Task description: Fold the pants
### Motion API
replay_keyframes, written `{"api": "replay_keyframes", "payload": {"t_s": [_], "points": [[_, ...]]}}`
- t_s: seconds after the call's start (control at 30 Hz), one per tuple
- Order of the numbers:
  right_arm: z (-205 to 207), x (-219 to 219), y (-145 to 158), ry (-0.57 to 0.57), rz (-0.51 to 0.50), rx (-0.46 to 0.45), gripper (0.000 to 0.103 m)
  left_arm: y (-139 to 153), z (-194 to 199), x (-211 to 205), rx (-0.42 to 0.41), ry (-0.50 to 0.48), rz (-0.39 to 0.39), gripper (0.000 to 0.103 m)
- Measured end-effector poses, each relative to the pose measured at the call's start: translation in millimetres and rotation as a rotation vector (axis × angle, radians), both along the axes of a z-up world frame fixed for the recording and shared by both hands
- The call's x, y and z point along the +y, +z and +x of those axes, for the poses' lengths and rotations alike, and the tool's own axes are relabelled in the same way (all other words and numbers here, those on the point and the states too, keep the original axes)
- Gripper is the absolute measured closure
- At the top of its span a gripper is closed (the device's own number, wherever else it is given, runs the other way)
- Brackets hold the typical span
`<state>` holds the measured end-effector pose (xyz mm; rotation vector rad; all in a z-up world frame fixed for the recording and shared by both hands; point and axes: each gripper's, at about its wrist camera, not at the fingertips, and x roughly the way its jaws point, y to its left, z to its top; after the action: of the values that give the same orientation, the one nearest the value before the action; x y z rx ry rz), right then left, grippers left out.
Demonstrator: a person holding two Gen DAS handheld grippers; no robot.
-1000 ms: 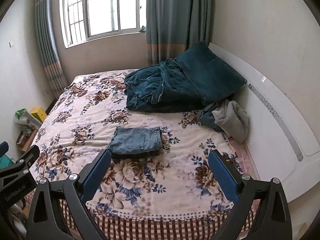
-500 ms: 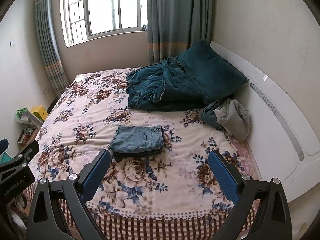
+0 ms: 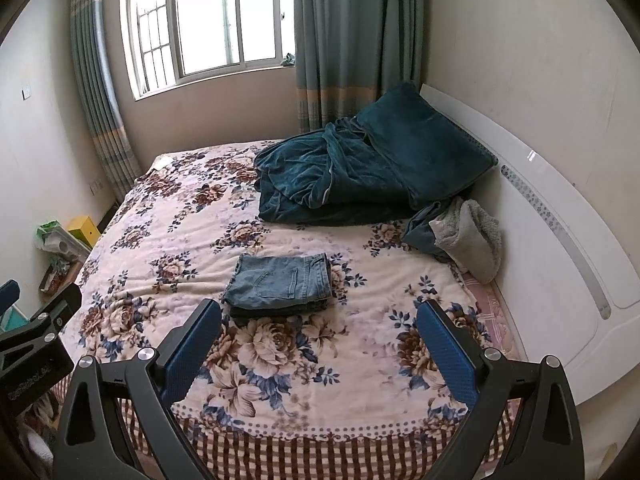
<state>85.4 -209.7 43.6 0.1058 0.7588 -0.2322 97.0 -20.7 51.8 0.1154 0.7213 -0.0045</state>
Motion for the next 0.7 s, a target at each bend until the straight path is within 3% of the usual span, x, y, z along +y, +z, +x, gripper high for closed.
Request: {"api": "replay_keyframes", "payload": {"t_s": [0.7], "points": [[-0.9,-0.1,7.3,0.004,-0.005,-0.011,0.003,7.1,-11.3,-2.6,-0.017,0.001,-0.009,0.0]]}}
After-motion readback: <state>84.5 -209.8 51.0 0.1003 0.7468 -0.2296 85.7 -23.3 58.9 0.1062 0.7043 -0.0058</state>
